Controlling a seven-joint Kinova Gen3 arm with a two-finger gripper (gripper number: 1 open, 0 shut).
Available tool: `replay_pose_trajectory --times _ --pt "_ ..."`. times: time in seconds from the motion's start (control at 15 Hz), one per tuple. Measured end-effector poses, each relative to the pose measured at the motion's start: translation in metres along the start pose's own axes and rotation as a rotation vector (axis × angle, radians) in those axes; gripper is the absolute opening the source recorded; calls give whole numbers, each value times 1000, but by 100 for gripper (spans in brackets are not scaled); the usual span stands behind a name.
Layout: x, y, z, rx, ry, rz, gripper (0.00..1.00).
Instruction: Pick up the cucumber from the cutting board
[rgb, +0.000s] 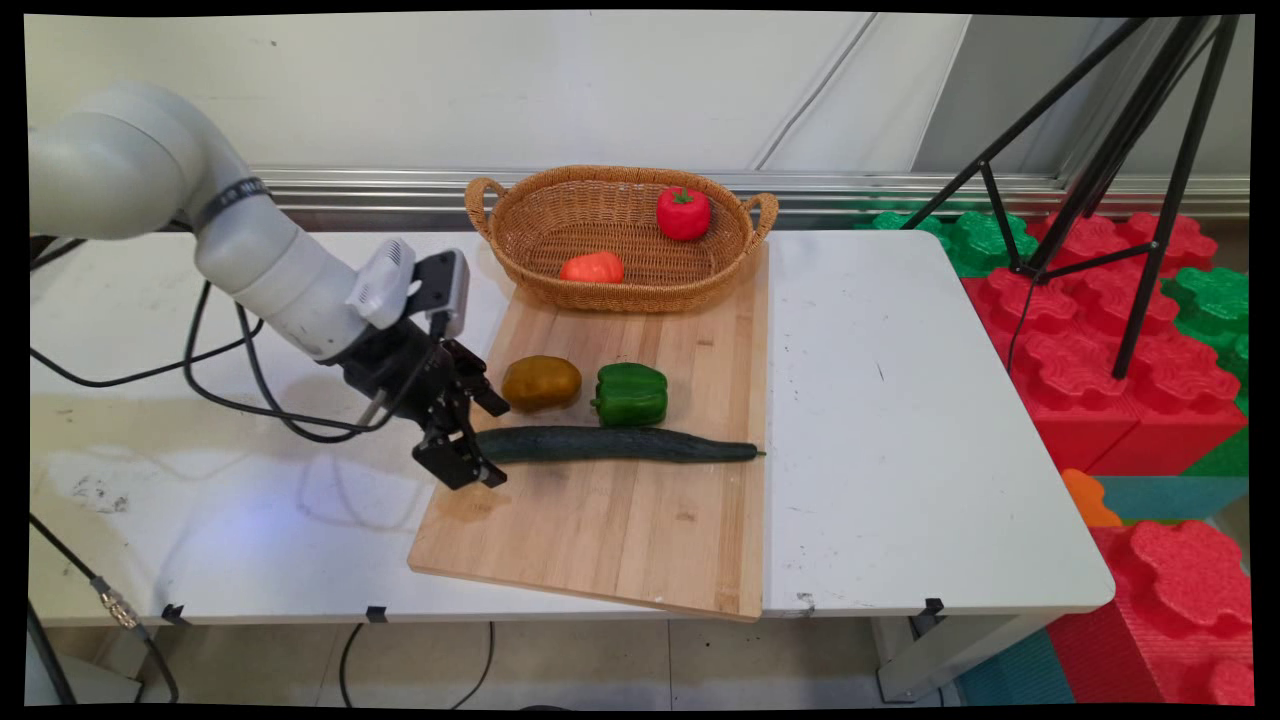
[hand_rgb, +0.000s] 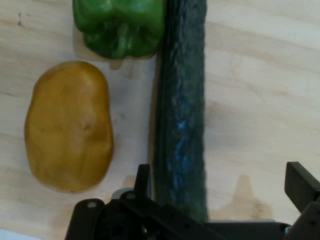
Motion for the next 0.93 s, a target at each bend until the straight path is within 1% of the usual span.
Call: replay_pose_trajectory --times 0.13,0.33,0.67,0.73,0.93 --pt "0 -3 11 17 -15 10 100" --pt "0 -6 24 31 -32 22 100" --pt "2 -10 38 44 -37 40 100" --pt "3 -10 39 48 -35 46 0" --pt "3 -12 42 51 -30 53 0"
